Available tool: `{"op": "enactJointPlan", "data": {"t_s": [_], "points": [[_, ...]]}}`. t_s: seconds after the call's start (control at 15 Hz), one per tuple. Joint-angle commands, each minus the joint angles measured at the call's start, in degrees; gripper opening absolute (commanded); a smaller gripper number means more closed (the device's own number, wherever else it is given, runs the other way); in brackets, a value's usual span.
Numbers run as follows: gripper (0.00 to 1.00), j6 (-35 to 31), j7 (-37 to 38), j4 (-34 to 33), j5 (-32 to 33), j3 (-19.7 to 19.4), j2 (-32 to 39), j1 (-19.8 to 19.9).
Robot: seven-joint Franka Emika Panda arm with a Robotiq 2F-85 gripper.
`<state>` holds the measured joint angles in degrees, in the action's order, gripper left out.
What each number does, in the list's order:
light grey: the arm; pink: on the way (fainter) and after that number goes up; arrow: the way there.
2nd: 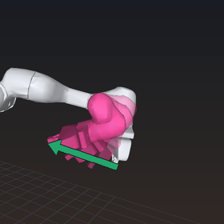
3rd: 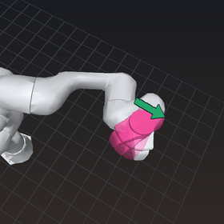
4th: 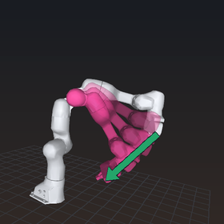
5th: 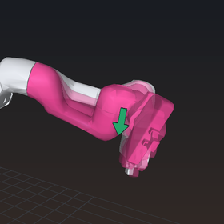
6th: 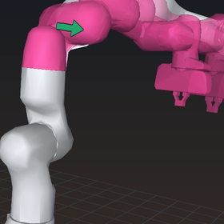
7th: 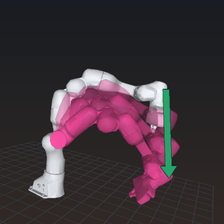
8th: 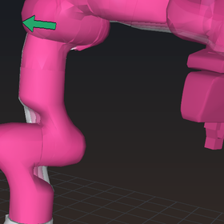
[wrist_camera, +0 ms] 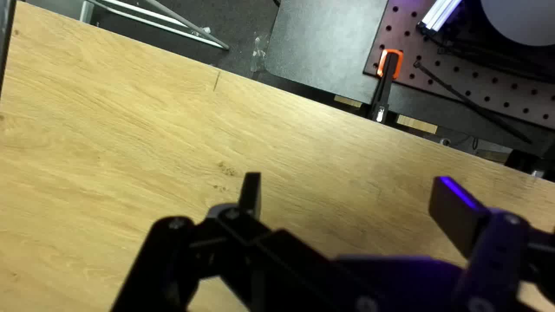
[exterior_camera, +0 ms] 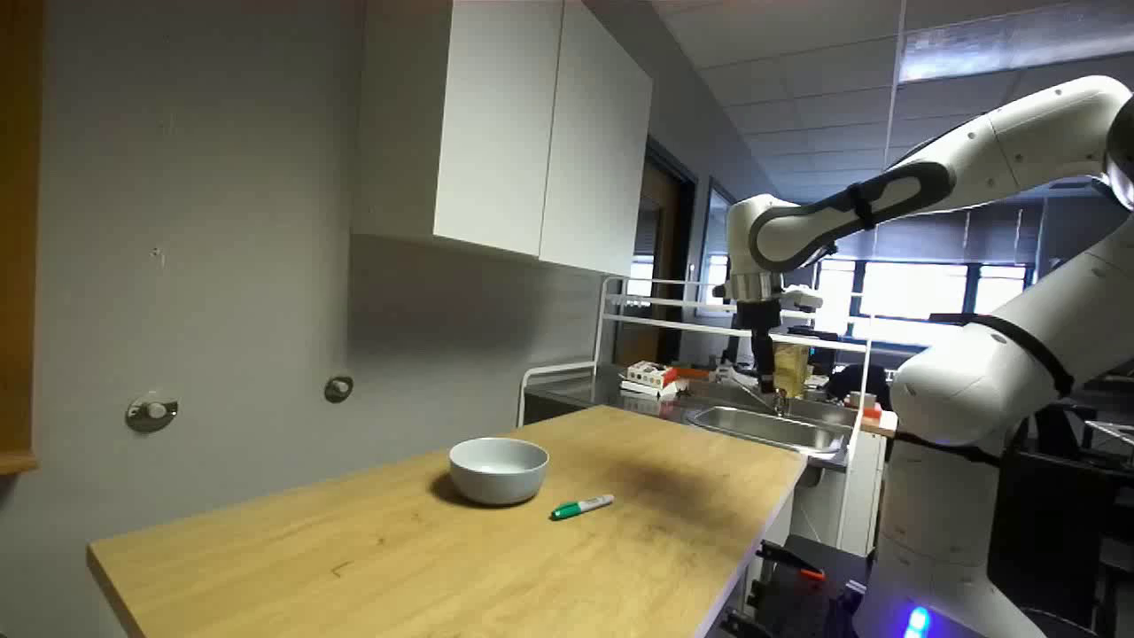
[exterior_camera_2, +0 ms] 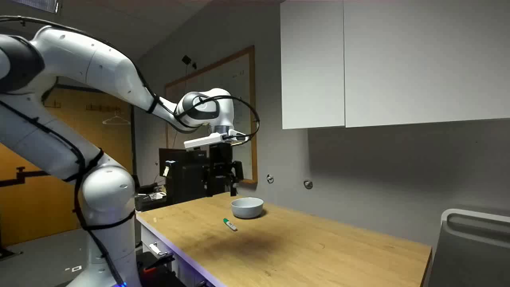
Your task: Put the marker in the bowl
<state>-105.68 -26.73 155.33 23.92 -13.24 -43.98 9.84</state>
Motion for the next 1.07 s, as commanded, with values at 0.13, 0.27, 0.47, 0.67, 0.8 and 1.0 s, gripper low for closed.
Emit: {"op": "enactJointPlan", "data": {"t_s": [0.13, 0.27, 0.47, 0.67, 0.8, 1.0], "points": [[1.00, 0.3, 0.4, -0.1, 0.4, -0.6, -0.1, -0.8], [1.00, 0.3, 0.4, -0.1, 0.4, -0.6, -0.1, -0.8], [1.00, 0.3, 0.4, -0.1, 0.4, -0.6, -0.1, -0.8], [1.00, 0.3, 0.4, -0.1, 0.4, -0.6, -0.1, -0.8], [1.00, 0.1, 0.5, -0.2, 0.5, -0.6, 0.0, -0.9], [1.00, -1.0, 0.9, -1.1, 0.3, 0.2, 1.8, -2.2]]}}
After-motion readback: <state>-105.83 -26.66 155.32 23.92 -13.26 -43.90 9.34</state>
